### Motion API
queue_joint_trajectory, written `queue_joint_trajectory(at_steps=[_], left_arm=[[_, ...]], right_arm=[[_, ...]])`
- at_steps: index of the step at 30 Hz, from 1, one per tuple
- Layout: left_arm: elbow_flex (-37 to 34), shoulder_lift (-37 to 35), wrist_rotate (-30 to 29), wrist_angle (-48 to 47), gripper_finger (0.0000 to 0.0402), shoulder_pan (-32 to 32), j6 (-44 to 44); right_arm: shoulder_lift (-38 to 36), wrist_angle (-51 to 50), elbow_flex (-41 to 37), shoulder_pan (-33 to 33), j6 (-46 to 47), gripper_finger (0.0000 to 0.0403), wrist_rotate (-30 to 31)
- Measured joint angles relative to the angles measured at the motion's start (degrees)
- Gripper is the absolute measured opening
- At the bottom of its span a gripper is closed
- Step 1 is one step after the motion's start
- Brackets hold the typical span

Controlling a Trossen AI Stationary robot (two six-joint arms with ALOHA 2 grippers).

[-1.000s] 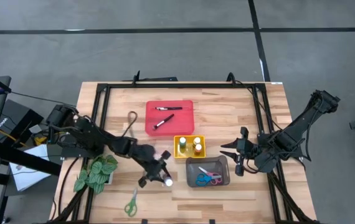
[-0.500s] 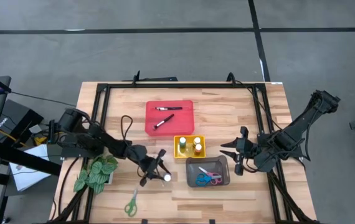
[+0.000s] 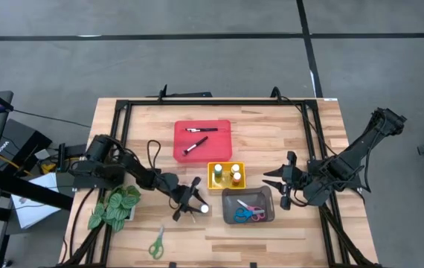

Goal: Pick & Place Paint Supplies
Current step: Put the purple paint bottle into the yellow bin

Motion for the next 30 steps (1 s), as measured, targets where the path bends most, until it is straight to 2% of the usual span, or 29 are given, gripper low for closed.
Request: queue_joint_trajectory(at_steps=[11,24,30], left_arm=[[0.0,4.6,0.0,4.1,0.0146,0.1,-3.1],[-2.0,4.6,-2.7,2.7,0.0227,0.4,-4.0],[-3.8,1.5,-3.2,2.2,0.025,0.6,-3.1]], right_arm=[[0.0,0.0,0.0,0.0,0.9,0.0094,0.0],[0.0,0.0,0.0,0.0,1.1,0.0094,0.0],[0.0,0.0,0.0,0.0,1.1,0.0094,0.0]])
